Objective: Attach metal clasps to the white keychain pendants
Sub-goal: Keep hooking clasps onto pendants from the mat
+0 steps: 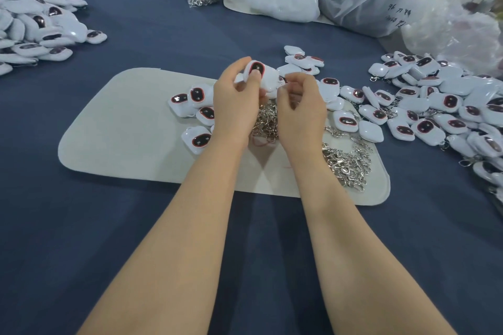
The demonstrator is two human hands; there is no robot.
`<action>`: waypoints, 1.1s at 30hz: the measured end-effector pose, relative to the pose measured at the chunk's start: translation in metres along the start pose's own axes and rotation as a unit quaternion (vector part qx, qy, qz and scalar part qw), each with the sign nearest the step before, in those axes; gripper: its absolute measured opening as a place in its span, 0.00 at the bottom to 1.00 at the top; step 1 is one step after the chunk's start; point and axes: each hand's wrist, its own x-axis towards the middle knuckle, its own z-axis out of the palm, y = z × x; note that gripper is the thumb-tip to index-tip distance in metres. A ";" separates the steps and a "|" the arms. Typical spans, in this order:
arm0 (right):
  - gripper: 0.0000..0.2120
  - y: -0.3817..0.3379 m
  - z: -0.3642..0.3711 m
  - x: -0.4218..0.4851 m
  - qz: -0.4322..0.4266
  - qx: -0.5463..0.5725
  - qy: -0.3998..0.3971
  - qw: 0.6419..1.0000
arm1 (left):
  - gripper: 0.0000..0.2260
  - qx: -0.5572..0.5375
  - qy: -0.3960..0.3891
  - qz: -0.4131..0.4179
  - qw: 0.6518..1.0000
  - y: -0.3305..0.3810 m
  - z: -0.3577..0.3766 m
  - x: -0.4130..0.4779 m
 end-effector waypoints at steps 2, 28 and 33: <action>0.09 -0.001 0.001 0.000 0.003 0.012 -0.013 1.000 | 0.09 -0.074 0.011 -0.060 0.995 0.000 0.000 0.001; 0.06 0.000 -0.002 0.000 -0.039 -0.030 0.053 0.997 | 0.07 -0.008 0.005 -0.057 0.998 -0.001 0.002 -0.001; 0.06 0.003 -0.003 0.003 -0.021 -0.044 0.048 0.998 | 0.07 0.062 -0.016 0.018 0.998 -0.002 0.002 -0.004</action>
